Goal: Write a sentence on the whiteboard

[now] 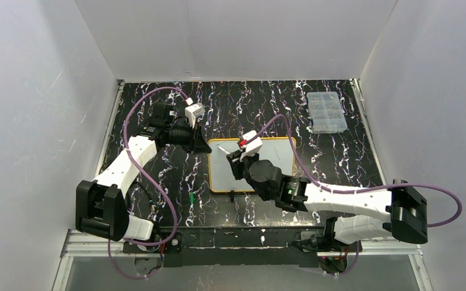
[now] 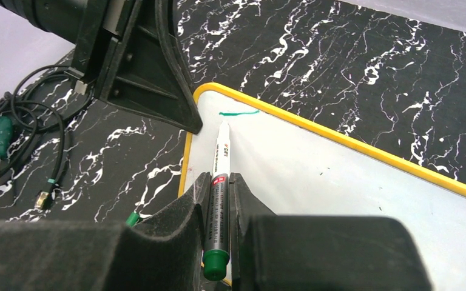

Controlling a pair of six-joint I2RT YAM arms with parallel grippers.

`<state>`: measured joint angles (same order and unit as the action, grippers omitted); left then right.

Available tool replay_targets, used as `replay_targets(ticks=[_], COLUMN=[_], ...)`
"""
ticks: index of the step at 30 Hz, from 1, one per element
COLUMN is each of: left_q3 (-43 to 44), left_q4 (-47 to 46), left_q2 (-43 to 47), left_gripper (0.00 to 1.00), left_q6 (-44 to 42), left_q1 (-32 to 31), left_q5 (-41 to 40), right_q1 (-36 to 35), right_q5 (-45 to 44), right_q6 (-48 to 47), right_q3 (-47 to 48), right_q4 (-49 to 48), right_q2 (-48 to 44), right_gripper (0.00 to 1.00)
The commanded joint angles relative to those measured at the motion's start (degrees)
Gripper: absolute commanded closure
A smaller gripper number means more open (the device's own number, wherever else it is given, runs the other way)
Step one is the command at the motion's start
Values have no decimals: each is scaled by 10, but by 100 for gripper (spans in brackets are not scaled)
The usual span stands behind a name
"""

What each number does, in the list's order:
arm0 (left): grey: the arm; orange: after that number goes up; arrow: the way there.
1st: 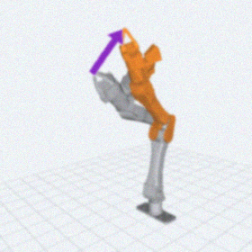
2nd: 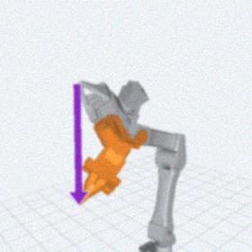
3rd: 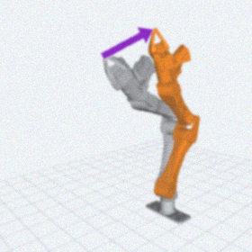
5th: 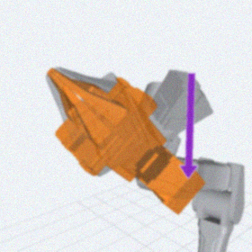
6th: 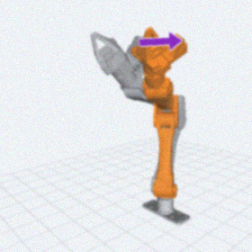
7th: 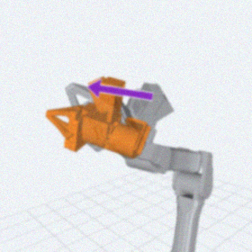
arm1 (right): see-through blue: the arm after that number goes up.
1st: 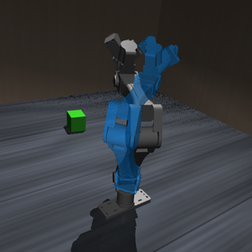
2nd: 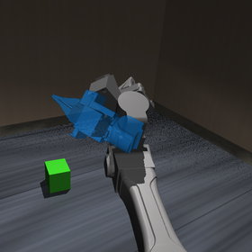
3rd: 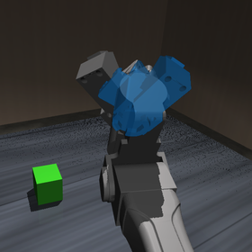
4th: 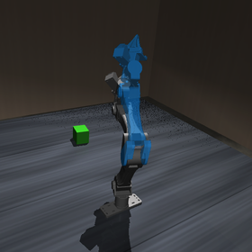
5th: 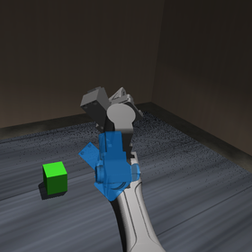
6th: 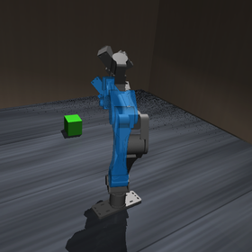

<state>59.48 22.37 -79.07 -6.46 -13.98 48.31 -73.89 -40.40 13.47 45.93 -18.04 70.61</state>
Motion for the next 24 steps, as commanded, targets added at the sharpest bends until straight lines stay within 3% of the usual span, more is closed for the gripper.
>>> replay_targets(ticks=[1,24], left_q3=[-6,-5], left_q4=[4,4], left_q2=[23,26], left_gripper=[100,100], left_q6=[-10,-9], left_q1=[4,4], left_q5=[-8,-8], right_q1=[-1,-1], right_q5=[-31,-46], right_q6=[0,26], right_q3=[18,-5], right_q4=[-15,22], right_q2=[5,1], right_gripper=[99,99])
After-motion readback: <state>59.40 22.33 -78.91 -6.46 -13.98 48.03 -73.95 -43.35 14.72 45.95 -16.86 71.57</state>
